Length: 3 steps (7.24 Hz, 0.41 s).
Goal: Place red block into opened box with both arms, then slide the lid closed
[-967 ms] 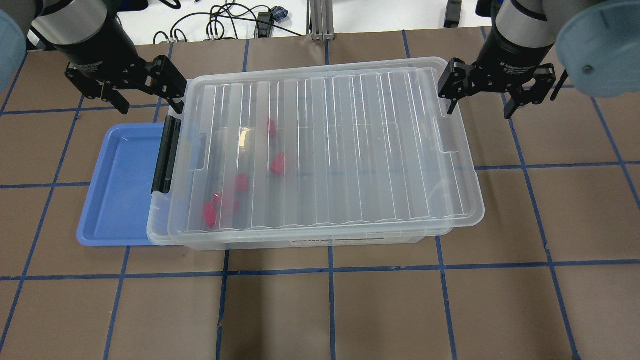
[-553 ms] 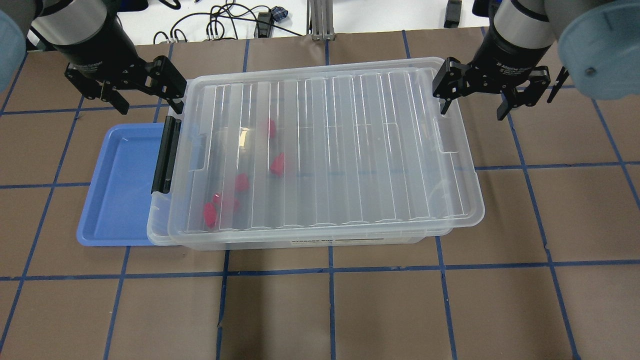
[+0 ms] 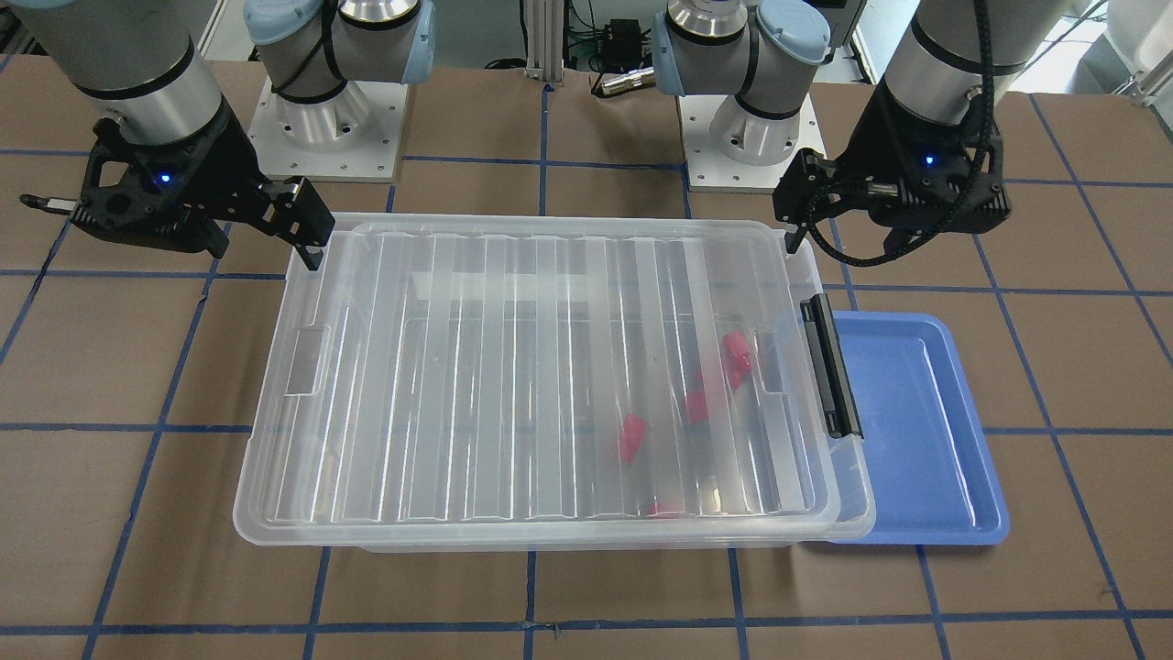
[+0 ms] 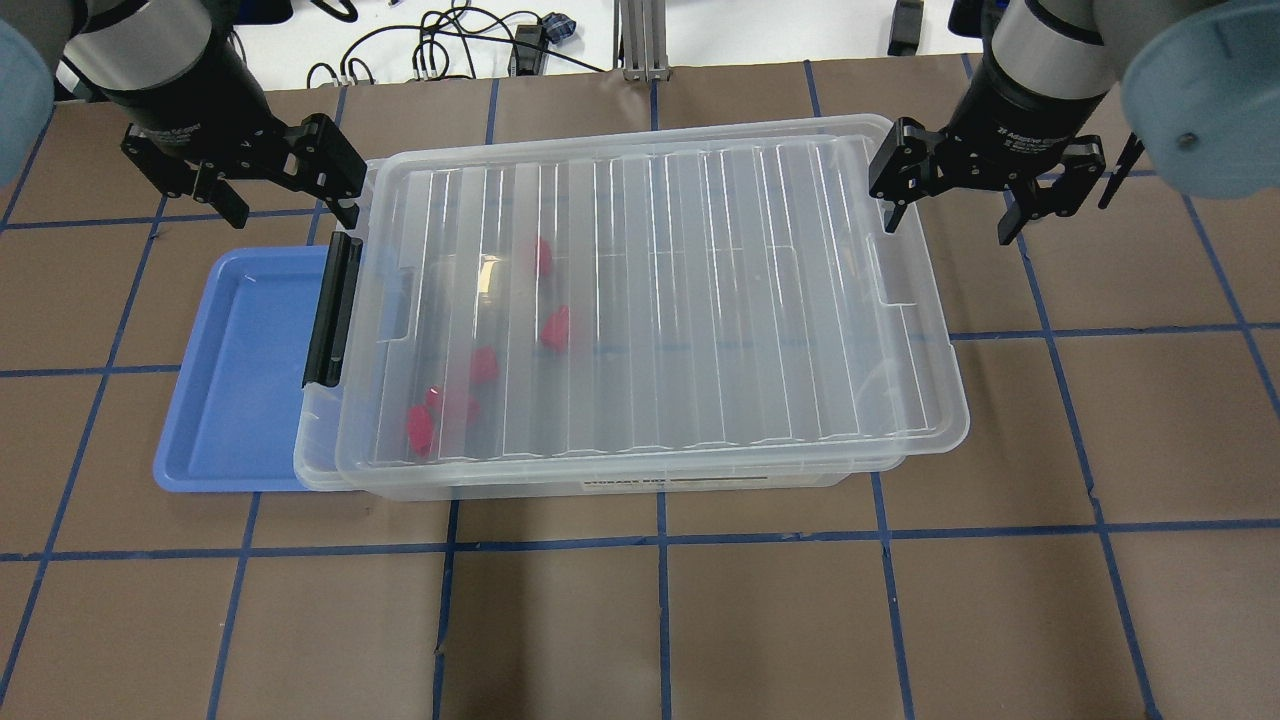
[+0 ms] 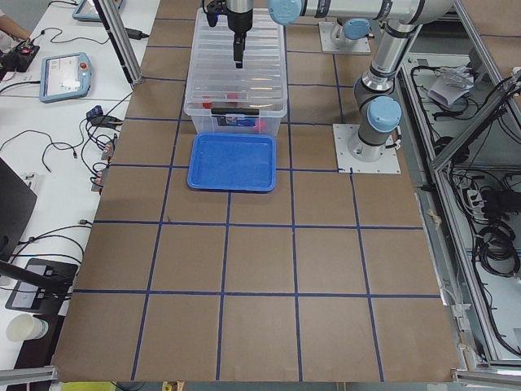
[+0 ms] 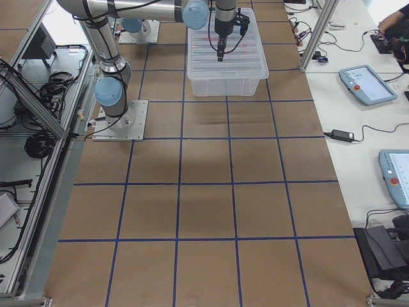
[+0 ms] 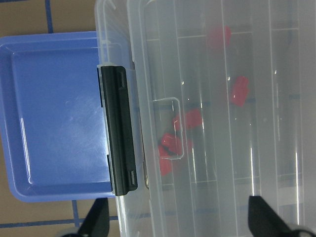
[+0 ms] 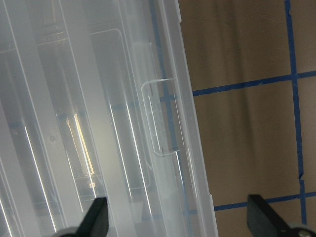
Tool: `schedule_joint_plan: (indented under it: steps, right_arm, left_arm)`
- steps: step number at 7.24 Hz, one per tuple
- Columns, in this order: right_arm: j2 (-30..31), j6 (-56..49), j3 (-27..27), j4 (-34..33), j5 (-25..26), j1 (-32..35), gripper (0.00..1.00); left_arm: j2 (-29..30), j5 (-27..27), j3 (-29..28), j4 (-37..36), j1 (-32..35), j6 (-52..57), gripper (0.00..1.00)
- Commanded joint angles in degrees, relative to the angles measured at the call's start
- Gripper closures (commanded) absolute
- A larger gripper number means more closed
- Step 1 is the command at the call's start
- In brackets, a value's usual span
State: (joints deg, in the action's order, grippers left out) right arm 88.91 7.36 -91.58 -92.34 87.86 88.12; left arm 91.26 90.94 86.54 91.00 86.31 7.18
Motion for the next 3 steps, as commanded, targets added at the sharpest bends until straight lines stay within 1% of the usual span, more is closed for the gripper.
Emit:
schedule_joint_plan:
  steps: [1, 3]
  right_arm:
    - [-0.06, -0.76, 0.00, 0.15, 0.03, -0.06, 0.00]
    - [-0.06, -0.77, -0.26, 0.32, -0.06, -0.15, 0.00]
  left_arm:
    - [0.06, 0.55, -0.06, -0.12, 0.00, -0.15, 0.00]
    - [0.76, 0.46, -1.02, -0.03, 0.00, -0.15, 0.00]
